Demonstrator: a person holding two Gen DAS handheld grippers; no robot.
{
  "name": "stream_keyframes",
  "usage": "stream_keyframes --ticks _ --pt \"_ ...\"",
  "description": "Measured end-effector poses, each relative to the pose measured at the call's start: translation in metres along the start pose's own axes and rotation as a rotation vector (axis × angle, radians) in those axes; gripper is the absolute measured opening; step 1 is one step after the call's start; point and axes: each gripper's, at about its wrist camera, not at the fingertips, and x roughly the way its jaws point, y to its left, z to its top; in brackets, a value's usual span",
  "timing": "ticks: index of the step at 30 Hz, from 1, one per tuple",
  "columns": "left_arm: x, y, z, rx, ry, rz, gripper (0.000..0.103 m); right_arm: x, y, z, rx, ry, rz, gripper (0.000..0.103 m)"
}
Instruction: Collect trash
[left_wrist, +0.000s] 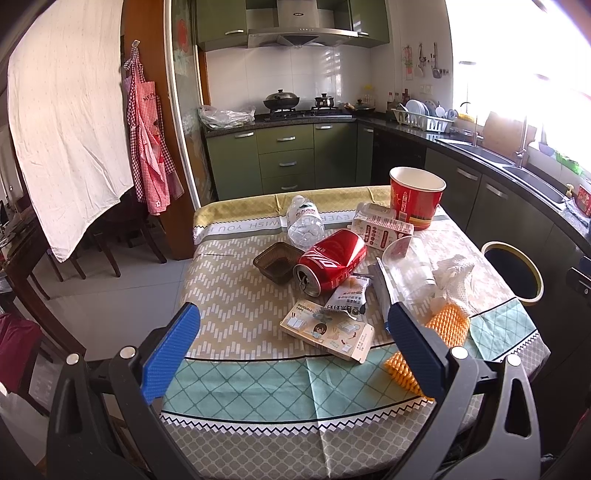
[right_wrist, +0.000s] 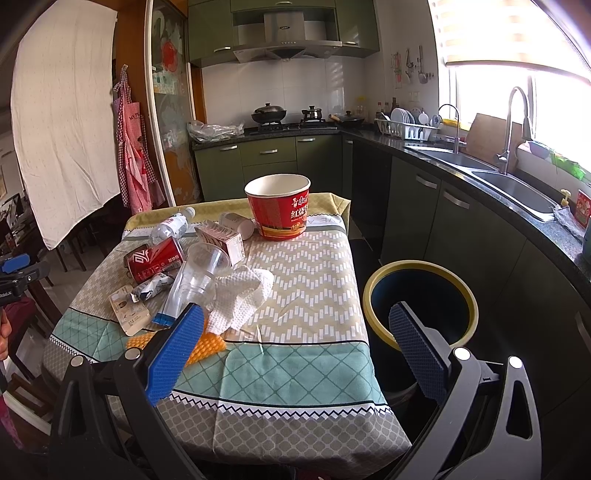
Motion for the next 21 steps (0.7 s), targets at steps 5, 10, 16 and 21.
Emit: stream_keyframes --ticks 5,10,16,21 --pt "-0.0001 0.0000 -0.0005 0.002 0.000 0.002 0.097 0.0002 -0.0005 -0.0007 0.000 -0.007 0.001 0.099" --pt "0.0009 0.0007 -0.0020 0.002 0.001 0.002 0.097 0.0003 -0.0002 -0.0006 0.000 -0.007 0.001 0.099" --pt "0.0011 0.0004 -0.0017 0.003 0.003 0.002 0.097 0.0018 -0.0007 -0.0020 0.001 -0.005 0.002 0.099" --pt "0.0030 0.0015 -0.0035 0.012 0.008 0.003 0.097 0.0058 -0.0011 -0.0042 0.003 0.005 0.003 0.099"
